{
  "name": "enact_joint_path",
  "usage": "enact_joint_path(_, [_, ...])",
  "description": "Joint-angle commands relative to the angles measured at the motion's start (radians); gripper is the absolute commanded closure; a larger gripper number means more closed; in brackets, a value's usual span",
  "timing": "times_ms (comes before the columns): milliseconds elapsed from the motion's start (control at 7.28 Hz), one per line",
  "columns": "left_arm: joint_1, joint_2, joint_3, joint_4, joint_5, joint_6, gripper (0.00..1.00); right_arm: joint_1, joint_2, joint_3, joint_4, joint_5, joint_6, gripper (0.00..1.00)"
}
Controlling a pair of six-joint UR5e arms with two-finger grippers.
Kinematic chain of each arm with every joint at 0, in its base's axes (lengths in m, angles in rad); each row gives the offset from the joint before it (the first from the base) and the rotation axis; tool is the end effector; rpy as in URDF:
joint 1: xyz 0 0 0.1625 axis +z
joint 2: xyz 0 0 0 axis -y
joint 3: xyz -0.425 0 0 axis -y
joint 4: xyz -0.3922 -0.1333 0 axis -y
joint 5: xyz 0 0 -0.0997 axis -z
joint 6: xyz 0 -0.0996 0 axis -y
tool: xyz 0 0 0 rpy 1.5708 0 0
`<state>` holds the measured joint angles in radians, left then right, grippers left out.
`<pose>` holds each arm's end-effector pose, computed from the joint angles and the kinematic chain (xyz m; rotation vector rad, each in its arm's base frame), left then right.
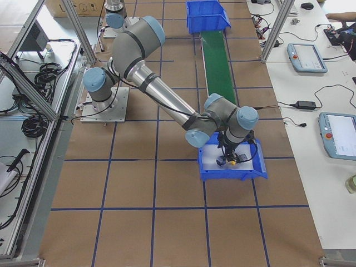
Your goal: Transport two buttons from left to right
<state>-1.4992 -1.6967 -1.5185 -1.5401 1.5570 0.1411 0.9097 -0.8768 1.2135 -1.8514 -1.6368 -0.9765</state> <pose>-0.0957 -0.5481 0.4515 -0.1080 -3.1208 -0.0643 -0.3519 -0.6587 0.2548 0.4951 -3.0952 -0.1356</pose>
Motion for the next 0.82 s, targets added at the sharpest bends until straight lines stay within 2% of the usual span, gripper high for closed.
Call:
enact_joint_path(0, [-0.001, -0.001, 0.0, 0.0, -0.001, 0.0, 0.0, 0.0, -0.011, -0.003, 0.004, 0.002, 0.001, 0.17])
enact_joint_path(275, [0.0, 0.0, 0.0, 0.0, -0.002, 0.002, 0.0, 0.0, -0.037, -0.009, 0.029, 0.015, 0.002, 0.15])
enact_joint_path(412, [-0.001, 0.0, 0.0, 0.0, -0.002, 0.0, 0.0, 0.005, -0.077, -0.023, 0.044, 0.049, 0.001, 0.12])
enact_joint_path(687, [0.0, 0.0, 0.0, 0.0, -0.002, 0.0, 0.0, 0.073, -0.168, -0.034, 0.08, 0.058, 0.002, 0.12])
